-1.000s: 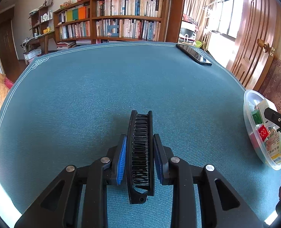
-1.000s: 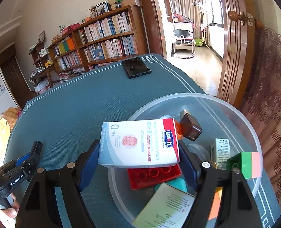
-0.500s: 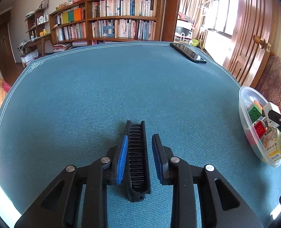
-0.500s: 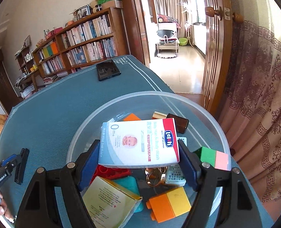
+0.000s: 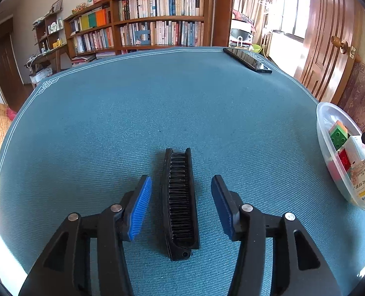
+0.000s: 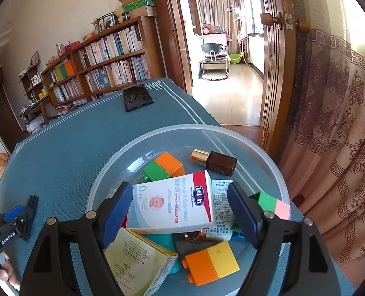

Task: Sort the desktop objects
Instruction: 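Open the right tool to drop the white box into the bowl, then carry the black comb over the bowl and open the left tool to drop it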

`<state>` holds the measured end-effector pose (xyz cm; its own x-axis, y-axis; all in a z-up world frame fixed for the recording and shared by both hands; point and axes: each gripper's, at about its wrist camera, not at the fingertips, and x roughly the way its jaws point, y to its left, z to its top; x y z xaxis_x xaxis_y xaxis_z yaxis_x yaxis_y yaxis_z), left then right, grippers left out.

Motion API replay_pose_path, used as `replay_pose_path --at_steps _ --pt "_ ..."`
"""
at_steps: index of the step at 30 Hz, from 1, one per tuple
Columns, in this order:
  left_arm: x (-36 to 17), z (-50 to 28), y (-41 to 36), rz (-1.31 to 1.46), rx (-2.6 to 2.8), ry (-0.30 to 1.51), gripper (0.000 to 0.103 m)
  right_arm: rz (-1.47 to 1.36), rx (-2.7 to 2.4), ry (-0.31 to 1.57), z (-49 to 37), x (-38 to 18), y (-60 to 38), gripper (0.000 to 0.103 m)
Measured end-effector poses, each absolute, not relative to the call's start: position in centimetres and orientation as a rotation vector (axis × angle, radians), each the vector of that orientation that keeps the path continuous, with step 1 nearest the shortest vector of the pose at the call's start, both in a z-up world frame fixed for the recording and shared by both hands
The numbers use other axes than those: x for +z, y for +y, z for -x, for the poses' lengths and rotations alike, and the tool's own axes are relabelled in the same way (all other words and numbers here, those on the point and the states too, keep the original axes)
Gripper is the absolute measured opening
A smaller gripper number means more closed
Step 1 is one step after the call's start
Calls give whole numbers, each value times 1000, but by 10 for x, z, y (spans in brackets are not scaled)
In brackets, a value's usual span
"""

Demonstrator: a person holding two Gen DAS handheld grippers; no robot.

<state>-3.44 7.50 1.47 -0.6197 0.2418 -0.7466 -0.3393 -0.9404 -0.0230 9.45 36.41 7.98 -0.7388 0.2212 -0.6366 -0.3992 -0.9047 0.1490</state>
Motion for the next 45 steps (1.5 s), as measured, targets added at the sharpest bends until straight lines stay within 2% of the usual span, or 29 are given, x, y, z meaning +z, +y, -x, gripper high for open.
replay_pose_path --at_steps 5,7,8,9,21,45 --pt "9 38 74 1171 2559 169 55 891 2623 410 -99 81 365 82" --pt "9 38 75 1167 2573 183 41 883 2625 419 -101 81 366 82" --pt "9 38 75 1163 2575 187 30 880 2627 423 -102 82 366 82" --pt "9 38 75 1164 2571 175 29 876 2629 424 -102 82 366 82" --pt "30 23 90 1096 2550 149 29 831 2636 428 -114 87 374 82" --pt "67 -18 227 949 2275 211 29 778 2645 457 -148 90 402 82"
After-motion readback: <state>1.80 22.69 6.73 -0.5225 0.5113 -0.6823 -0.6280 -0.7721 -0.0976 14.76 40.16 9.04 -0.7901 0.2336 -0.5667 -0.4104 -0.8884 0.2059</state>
